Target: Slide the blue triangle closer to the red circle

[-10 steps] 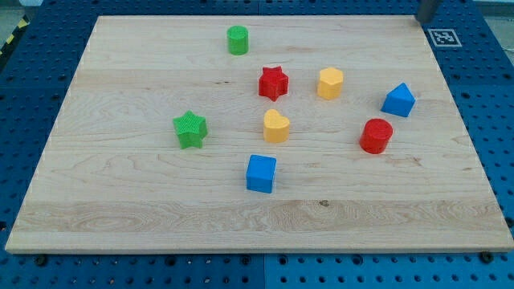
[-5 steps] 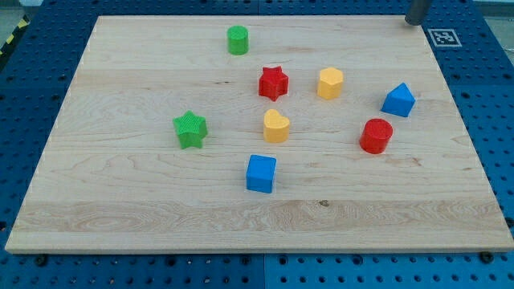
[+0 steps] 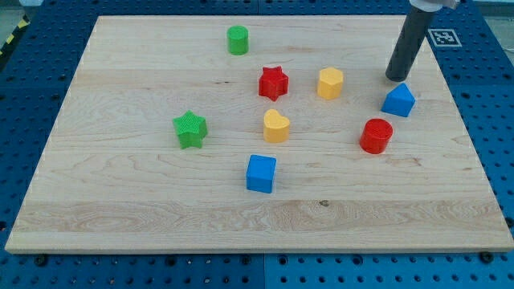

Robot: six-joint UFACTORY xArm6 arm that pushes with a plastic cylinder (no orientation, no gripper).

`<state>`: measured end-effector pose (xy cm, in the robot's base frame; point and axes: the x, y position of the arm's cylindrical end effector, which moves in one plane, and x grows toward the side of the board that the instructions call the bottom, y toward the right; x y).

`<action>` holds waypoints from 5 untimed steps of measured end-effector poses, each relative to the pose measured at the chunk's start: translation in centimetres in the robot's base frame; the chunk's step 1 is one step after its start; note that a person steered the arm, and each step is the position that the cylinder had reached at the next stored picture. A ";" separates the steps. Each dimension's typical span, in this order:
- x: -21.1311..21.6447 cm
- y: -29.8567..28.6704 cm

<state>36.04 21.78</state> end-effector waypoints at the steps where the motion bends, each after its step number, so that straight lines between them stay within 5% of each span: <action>1: 3.5 0.0; 5: 10.0 -5.9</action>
